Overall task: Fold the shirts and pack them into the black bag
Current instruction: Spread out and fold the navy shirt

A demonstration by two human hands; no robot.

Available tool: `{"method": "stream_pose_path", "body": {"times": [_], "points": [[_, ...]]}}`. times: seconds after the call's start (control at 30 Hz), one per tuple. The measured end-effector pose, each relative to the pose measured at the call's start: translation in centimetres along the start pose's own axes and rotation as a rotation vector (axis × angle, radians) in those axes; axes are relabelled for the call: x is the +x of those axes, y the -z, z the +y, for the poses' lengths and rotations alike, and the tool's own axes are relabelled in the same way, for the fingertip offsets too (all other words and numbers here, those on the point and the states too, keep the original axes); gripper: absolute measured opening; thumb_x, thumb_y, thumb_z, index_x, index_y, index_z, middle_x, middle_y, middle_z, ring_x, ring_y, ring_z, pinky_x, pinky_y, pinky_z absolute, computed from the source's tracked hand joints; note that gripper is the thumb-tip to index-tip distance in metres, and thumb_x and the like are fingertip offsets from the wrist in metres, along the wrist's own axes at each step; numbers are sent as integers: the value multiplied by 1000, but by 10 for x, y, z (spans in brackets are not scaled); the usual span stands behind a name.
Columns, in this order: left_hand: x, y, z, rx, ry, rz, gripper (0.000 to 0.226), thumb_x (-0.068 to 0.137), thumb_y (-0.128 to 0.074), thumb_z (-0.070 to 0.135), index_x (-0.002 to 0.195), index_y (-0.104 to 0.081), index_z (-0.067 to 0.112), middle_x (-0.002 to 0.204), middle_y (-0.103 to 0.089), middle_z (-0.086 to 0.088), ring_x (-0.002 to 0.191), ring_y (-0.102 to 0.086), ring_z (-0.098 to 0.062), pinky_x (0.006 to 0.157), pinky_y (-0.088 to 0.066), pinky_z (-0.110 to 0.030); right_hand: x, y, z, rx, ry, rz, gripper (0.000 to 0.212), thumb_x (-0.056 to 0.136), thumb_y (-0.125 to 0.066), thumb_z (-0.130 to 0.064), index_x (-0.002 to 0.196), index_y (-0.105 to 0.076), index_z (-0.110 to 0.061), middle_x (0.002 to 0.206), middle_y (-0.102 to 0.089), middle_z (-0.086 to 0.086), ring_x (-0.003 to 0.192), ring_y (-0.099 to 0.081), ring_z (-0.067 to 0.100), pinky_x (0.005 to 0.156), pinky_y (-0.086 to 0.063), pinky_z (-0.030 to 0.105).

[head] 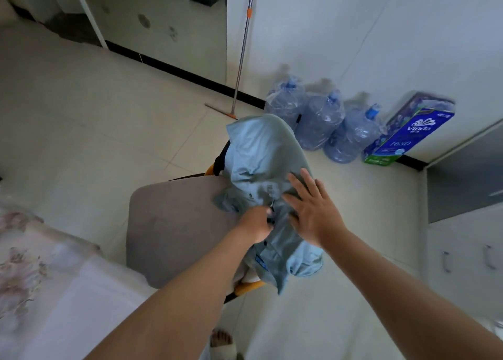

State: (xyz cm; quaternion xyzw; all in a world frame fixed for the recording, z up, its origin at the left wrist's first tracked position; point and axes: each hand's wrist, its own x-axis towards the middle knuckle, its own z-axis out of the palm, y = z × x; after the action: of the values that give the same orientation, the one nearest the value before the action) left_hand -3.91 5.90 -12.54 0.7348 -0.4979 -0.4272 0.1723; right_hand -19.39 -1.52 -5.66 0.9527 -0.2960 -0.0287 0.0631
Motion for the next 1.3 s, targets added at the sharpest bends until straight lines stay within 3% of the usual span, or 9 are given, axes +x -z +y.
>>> {"method": "stream_pose_path", "body": {"times": [0.27,0.43,0.6,0.7,0.83,0.97,1.1,1.23,1.3], "points": [[-21,36,-3,-300,43,284,30,94,-41,-2,108,-40,24,90,-52,-1,74,-51,-18,64,-46,-36,7,10,-19,35,-47,-88,72,86,-55,-56,150,-41,-23,165,-16,13,153,5,32,123,2,51],[-46,110,20,-267,-43,258,38,98,-35,1,113,-60,25,99,-61,1,65,-52,-7,52,-37,-13,26,27,-48,192,-161,-103,103,75,-57,-70,157,-18,-21,163,-18,7,152,-6,29,124,0,49],[-82,166,45,-82,-215,339,43,92,-35,-6,110,-63,21,109,-60,5,99,-58,-13,85,-48,-28,42,45,-58,306,-335,123,58,81,-72,-35,132,-54,-15,124,-61,5,116,-57,29,101,-44,44],[-91,176,40,58,-254,404,41,88,-45,3,118,-61,26,116,-57,5,105,-55,-15,93,-48,-35,50,75,-54,330,-344,164,22,87,-59,-13,108,-66,-13,103,-69,7,96,-64,34,79,-45,37],[-95,176,47,189,-363,376,55,90,-65,36,141,-47,38,125,-54,9,102,-54,-8,91,-43,-28,66,118,-45,326,-317,179,29,90,-49,-10,113,-64,-19,103,-69,2,87,-65,32,66,-41,34],[-97,192,68,72,-369,654,21,100,-50,27,103,-71,24,74,-63,11,66,-58,-10,62,-40,-24,66,128,-40,439,-319,268,22,88,-62,-21,110,-65,-22,101,-68,-1,86,-65,28,71,-48,34],[-102,216,60,105,-260,810,22,102,-46,23,97,-67,19,83,-63,8,81,-57,-14,69,-39,-29,50,96,-31,260,-434,29,37,85,-65,-40,119,-64,-24,129,-60,1,111,-59,29,90,-43,38],[-104,210,53,189,-126,628,20,97,-51,27,114,-61,27,111,-64,6,100,-61,-15,85,-50,-35,49,104,-29,327,-532,76,21,89,-48,-14,99,-66,-20,100,-70,6,89,-64,36,69,-45,37],[-102,194,62,104,-219,416,54,89,-64,30,138,-42,35,136,-50,7,120,-50,-13,99,-44,-36,58,121,-34,358,-466,212,18,86,-49,-9,95,-62,-16,94,-66,5,83,-63,36,62,-38,34]]}}
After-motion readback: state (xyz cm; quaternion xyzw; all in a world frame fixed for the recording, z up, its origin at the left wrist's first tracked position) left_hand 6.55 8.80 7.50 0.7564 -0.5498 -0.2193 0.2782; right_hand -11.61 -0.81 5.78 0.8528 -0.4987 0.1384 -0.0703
